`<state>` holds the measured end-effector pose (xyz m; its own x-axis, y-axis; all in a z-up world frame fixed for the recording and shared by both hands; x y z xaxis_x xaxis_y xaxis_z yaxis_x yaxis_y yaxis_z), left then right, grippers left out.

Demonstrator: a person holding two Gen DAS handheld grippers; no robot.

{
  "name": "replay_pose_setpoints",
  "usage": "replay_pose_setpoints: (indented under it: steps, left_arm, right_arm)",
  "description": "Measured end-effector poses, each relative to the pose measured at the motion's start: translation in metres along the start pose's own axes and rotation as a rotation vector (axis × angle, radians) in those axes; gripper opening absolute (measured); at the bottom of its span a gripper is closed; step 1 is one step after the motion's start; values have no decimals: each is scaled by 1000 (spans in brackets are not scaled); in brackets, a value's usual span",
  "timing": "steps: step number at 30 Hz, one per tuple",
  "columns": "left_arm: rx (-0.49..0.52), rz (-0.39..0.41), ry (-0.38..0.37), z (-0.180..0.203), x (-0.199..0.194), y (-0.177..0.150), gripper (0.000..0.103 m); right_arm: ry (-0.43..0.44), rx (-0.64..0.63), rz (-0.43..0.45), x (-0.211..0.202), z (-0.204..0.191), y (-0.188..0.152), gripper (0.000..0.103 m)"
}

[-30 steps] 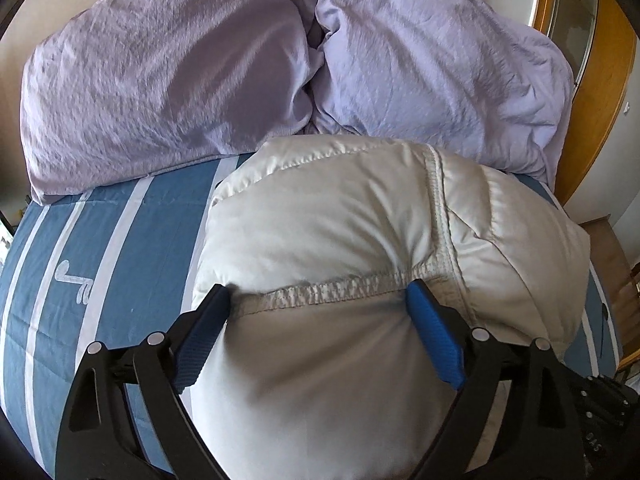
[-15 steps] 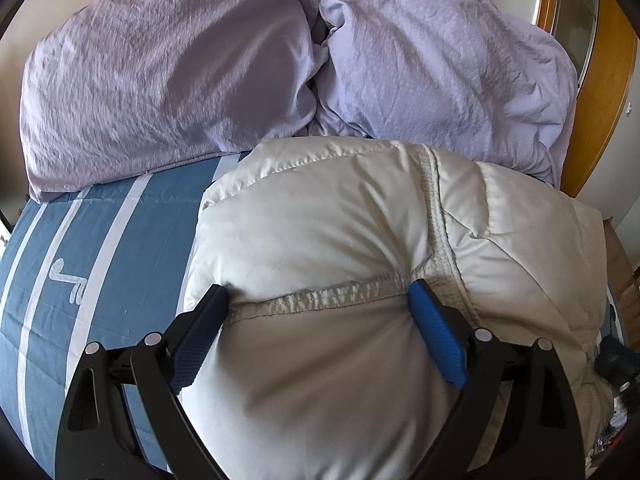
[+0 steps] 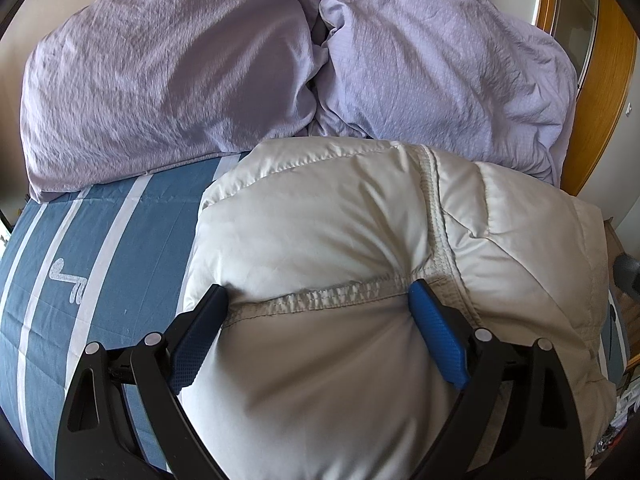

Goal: Fold large clothes

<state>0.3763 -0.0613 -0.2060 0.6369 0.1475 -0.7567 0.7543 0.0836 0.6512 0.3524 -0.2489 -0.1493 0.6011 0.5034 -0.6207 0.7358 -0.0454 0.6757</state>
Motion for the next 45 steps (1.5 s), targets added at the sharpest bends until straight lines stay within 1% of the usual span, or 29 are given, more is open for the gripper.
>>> replay_pose_setpoints:
  steps: [7, 13, 18, 25, 30, 39, 45]
  left_arm:
    - [0, 0, 0, 0, 0, 0, 93]
    - [-1, 1, 0, 0, 0, -1, 92]
    - [-2, 4, -3, -1, 0, 0, 92]
    - [5, 13, 2, 4, -2, 1, 92]
    - [13, 19, 7, 6, -3, 0, 92]
    - [26, 37, 21, 10, -3, -2, 93]
    - [25, 40, 21, 10, -7, -1, 93]
  right_arm:
    - [-30, -28, 0, 20, -3, 16, 35]
    - [-63, -44, -13, 38, 0, 23, 30]
    - [-100, -44, -54, 55, 12, 15, 21]
    - [-128, -49, -98, 73, 24, 0, 21]
    - [-119, -23, -86, 79, 32, -8, 21]
    - [-118, -16, -31, 84, 38, -20, 21]
    - [-125, -24, -27, 88, 39, -24, 21]
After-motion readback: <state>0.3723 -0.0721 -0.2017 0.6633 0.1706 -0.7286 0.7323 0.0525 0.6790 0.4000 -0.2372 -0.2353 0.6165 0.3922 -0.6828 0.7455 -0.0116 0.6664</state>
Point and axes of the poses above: each gripper's, at about its wrist camera, not at the fingertips, and x roughly the way its jaws point, z to its right, y to its top, the point moved 5 cm from there along x, roughly the way its jaws point, and after that the axes turned 8 degrees about y, right-handed, at the moved point
